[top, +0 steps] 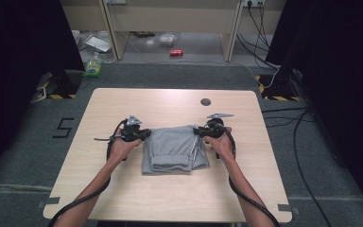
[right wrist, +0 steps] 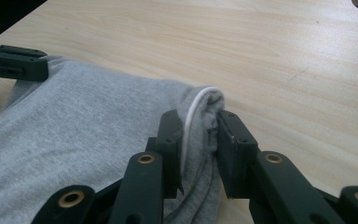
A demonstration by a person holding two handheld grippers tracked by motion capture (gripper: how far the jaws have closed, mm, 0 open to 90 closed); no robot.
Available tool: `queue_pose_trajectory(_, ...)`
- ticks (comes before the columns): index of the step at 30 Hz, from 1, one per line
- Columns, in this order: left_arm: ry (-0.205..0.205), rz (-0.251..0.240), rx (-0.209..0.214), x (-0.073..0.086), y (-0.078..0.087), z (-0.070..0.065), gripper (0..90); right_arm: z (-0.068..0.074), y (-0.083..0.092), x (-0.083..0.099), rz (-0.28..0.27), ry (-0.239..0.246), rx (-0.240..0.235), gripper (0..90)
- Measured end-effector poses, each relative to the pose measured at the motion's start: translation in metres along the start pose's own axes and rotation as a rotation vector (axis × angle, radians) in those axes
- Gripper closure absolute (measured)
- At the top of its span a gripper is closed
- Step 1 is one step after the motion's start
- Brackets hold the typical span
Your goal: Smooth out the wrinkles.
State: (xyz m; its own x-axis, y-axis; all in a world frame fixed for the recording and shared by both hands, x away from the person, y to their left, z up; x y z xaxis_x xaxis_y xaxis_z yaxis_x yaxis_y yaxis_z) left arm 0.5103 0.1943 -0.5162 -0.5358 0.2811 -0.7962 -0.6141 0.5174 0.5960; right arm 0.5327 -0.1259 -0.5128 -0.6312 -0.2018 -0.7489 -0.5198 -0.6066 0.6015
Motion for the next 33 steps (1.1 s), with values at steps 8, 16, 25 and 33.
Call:
queue_pose_trajectory(8, 0.008, 0.005, -0.03, -0.007, -0.005, 0.009, 84.3, -0.004, -0.006, -0.004, 0.002, -0.011, 0.01, 72.0)
queue_pose_trajectory(16, 0.041, -0.001, -0.033, -0.004, -0.002, 0.014, 82.0, -0.006, -0.006, -0.005, -0.004, -0.019, 0.042, 56.4)
queue_pose_trajectory(25, 0.014, -0.02, 0.023, 0.003, 0.019, -0.018, 59.3, 0.004, -0.003, -0.011, 0.042, 0.145, 0.18, 49.5)
queue_pose_trajectory(33, -0.013, 0.023, 0.014, 0.022, 0.021, -0.022, 53.3, 0.002, 0.002, -0.004, 0.02, 0.118, 0.167, 41.3)
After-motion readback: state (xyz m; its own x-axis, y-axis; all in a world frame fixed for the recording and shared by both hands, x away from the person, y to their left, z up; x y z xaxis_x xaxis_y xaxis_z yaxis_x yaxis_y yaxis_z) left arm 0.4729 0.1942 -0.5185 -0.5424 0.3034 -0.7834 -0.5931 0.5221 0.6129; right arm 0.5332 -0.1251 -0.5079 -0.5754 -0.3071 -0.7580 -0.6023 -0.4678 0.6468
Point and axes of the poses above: each handheld gripper's, and its own axes: y roughly backward along the jaws, x roughly out of its underside, z roughly to its left, the point moved 2 cm from there along -y, roughly forward along the jaws, and after that the axes turned 1 degree about x, right-handed, at the moved point
